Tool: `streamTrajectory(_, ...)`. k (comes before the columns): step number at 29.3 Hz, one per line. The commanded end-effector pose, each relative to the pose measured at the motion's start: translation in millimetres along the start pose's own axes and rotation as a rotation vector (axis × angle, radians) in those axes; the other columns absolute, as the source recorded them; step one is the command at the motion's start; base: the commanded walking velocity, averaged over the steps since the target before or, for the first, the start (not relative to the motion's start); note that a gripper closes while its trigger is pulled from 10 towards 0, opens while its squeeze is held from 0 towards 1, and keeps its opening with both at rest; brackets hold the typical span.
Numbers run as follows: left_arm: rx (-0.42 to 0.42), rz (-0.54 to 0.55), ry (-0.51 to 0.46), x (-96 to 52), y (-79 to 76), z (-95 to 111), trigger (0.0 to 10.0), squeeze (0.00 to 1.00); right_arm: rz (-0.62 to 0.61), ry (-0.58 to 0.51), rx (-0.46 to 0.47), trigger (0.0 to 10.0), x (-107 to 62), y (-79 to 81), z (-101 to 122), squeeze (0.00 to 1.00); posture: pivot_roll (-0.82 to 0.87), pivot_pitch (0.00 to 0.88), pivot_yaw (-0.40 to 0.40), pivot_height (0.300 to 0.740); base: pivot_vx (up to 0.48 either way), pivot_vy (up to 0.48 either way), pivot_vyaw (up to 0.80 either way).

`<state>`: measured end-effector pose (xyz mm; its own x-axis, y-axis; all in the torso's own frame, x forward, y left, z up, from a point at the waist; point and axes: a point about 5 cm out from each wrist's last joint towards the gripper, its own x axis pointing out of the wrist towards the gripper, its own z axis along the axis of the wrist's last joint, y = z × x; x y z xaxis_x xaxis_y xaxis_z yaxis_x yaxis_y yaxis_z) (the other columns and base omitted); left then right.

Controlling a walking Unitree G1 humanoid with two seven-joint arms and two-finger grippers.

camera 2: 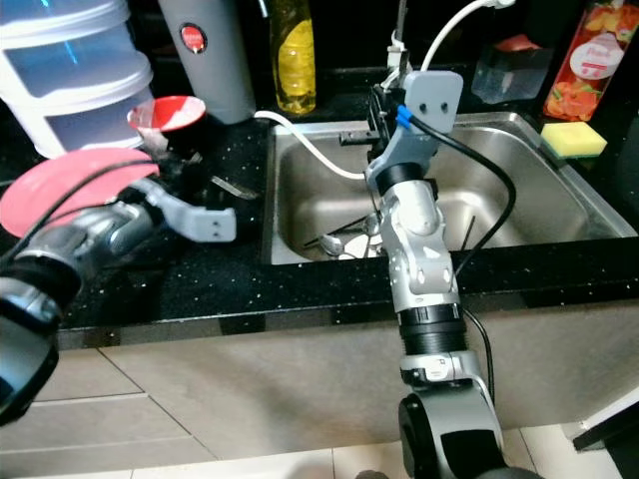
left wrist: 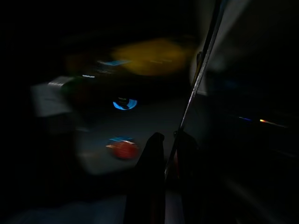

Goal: Kitchen organization

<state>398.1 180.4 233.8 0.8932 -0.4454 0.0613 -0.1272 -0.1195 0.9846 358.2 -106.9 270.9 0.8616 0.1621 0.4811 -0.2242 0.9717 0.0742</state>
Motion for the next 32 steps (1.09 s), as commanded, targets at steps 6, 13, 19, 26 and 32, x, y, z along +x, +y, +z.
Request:
streamTrajectory(6,-0.054,0.076,-0.141,37.5,38.7,46.9,10.0,0.0,0.008,-0.018,0.001,10.0,2.6,4.0,3.1,0.0,-0.02,0.0,0.041,0.74,0.0,0.0,0.0)
streamTrajectory(13,-0.164,-0.077,-0.224,61.8,39.3,96.4,10.0,0.0,-0.067,-0.034,-0.038,10.0,-5.9,-14.1,7.7,0.0,-0.1,0.0,0.104,0.74,0.0,0.0,0.0)
streamTrajectory(19,-0.228,-0.172,-0.232,67.8,32.5,114.5,10.0,1.0,-0.121,-0.05,-0.064,10.0,-13.6,-24.0,11.6,0.0,-0.16,0.0,0.147,0.74,0.0,0.0,0.0)
streamTrajectory(26,-0.305,-0.102,-0.144,65.7,55.0,83.6,10.0,0.0,-0.152,-0.047,-0.08,10.0,-18.1,-31.8,13.8,0.0,-0.15,0.0,0.136,0.74,0.0,0.0,0.0)
streamTrajectory(32,-0.643,0.096,0.113,50.9,72.9,22.6,10.0,0.0,-0.137,-0.038,-0.065,10.0,-17.8,-26.2,11.3,0.0,-0.1,0.0,0.122,0.74,0.0,0.0,0.0)
